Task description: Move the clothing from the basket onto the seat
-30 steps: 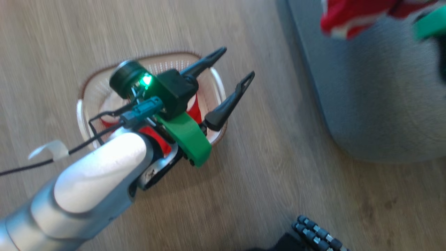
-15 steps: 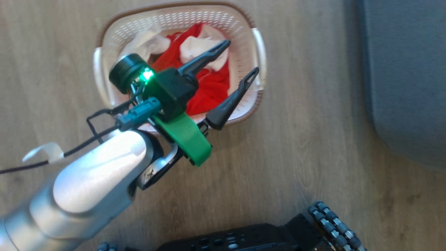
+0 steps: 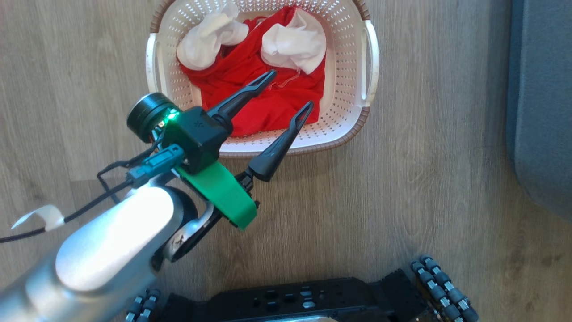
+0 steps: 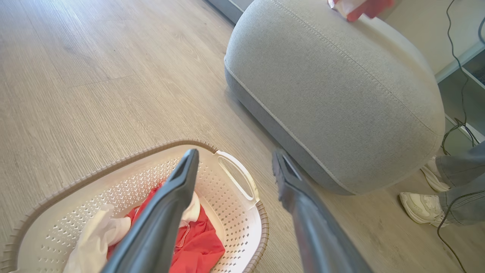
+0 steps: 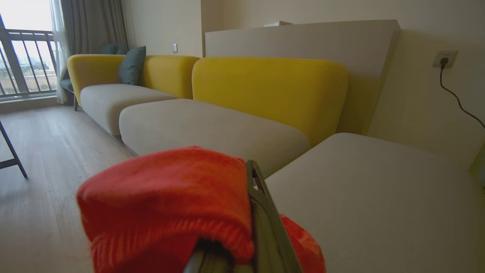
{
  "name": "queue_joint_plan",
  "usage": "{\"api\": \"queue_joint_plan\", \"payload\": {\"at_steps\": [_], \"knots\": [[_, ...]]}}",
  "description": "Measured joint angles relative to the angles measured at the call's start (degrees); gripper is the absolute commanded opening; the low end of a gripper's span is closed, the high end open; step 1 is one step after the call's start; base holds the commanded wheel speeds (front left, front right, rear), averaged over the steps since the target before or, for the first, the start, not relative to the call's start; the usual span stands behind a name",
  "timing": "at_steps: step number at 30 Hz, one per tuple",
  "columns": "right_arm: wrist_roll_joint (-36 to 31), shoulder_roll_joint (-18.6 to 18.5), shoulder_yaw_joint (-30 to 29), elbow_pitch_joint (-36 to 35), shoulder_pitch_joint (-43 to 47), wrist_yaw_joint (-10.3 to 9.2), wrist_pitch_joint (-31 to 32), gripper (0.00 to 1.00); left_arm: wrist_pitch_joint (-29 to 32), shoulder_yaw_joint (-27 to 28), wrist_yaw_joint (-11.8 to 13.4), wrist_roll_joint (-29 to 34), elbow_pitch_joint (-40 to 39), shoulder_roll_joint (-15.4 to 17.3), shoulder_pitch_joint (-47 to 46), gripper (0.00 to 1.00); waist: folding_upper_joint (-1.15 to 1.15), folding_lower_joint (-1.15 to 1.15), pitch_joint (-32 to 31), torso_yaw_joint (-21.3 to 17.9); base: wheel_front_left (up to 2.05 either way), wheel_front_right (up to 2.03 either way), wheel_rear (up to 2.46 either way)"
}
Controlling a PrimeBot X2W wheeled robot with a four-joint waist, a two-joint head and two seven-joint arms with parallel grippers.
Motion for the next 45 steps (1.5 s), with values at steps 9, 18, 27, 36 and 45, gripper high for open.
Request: {"api": "queue_joint_plan", "payload": {"at_steps": [9,18,27,36,45], "knots": [[-2.40,7.94,-3.74,3.11,7.68,0.00,0.01,0.61,0.68,0.75,1.91,0.00,-1.67,1.98,-0.01,1.00,0.00,0.01,1.80,-1.12,0.00,0.00,0.00],[-2.44,7.42,1.02,3.99,11.92,0.00,4.02,1.00,1.08,2.61,3.00,-0.03,-2.69,4.08,0.31,1.00,0.00,0.00,-0.22,-3.73,0.00,0.00,0.00],[7.10,4.39,12.17,-2.10,24.75,0.00,8.00,1.00,-0.01,4.15,3.49,-2.40,-1.49,4.69,1.58,1.00,0.00,0.00,-5.02,-6.99,0.00,0.00,0.00],[14.82,3.78,17.06,-11.54,41.30,0.00,10.27,1.00,-3.28,4.79,3.94,-5.56,1.90,5.42,7.21,1.00,0.00,0.00,-13.11,-8.63,0.00,0.00,0.00],[16.01,6.26,23.41,-19.89,51.95,0.00,8.11,1.00,-6.92,5.64,5.02,-8.31,5.75,3.50,13.39,1.00,0.00,0.00,-23.10,-6.30,0.00,0.00,0.00]]}}
